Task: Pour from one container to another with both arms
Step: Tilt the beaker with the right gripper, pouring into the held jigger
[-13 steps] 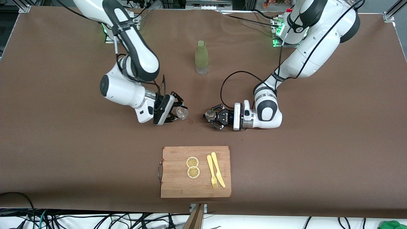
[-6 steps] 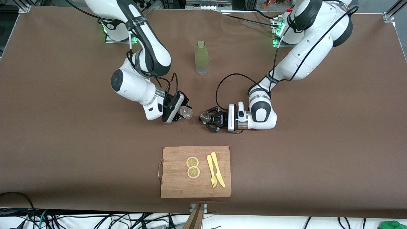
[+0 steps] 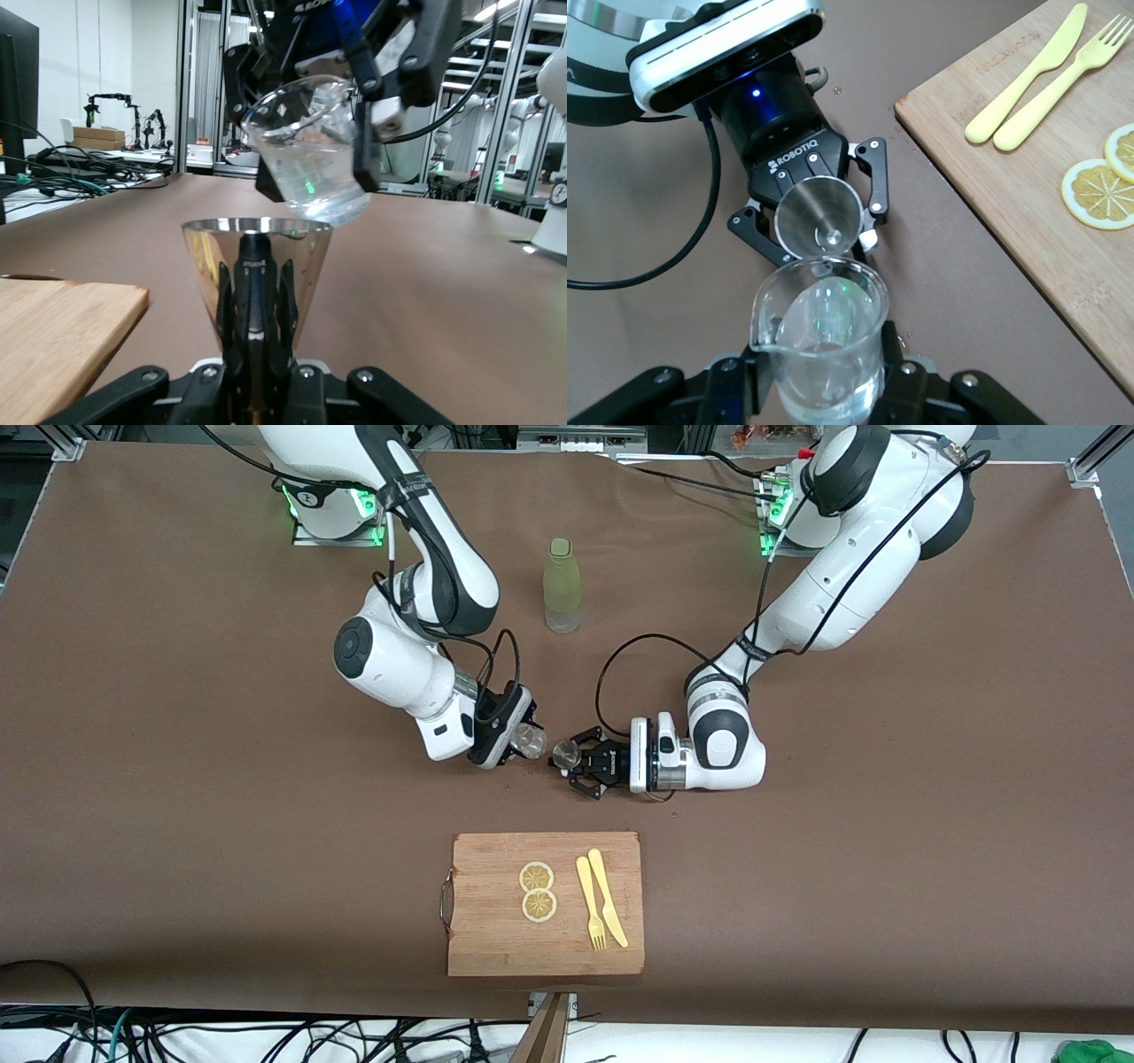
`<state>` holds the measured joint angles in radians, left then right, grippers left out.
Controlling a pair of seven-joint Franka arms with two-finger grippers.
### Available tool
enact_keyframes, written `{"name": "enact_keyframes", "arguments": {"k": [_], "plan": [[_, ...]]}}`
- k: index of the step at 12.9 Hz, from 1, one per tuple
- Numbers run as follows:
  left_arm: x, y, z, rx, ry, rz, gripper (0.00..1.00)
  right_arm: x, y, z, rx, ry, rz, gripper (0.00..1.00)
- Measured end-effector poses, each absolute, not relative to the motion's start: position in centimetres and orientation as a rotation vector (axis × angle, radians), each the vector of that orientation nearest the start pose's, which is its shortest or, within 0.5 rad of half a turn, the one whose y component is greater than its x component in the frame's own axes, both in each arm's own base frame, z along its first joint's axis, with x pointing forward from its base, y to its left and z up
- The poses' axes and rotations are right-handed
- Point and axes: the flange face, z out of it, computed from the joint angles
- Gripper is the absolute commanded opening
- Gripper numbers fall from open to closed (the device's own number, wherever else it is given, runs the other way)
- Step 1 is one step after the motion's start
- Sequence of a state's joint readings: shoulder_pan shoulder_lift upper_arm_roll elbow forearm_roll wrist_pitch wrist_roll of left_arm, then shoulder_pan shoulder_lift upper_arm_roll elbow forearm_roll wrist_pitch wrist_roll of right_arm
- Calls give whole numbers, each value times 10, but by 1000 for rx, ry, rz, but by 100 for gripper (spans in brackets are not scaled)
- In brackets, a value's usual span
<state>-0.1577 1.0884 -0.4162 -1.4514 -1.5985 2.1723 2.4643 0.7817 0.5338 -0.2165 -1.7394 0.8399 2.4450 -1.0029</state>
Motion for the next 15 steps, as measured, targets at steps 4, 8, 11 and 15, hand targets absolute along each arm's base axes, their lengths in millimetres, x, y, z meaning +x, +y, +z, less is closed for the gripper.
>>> {"name": "enact_keyframes", "arguments": {"k": [4, 8, 11, 15], "plan": [[600, -373, 78, 1359, -1237, 1104, 0, 564, 387, 295, -2381, -1346, -391, 20], [599, -377, 73, 1364, -1241, 1103, 0, 560, 405, 303, -2432, -1398, -379, 20], [595, -384, 73, 1356, -1244, 1097, 0, 562, 409, 298, -2443, -1426, -378, 20], [591, -392, 75, 1349, -1233, 1096, 0, 568, 409, 293, -2457, -1496, -377, 20]]}}
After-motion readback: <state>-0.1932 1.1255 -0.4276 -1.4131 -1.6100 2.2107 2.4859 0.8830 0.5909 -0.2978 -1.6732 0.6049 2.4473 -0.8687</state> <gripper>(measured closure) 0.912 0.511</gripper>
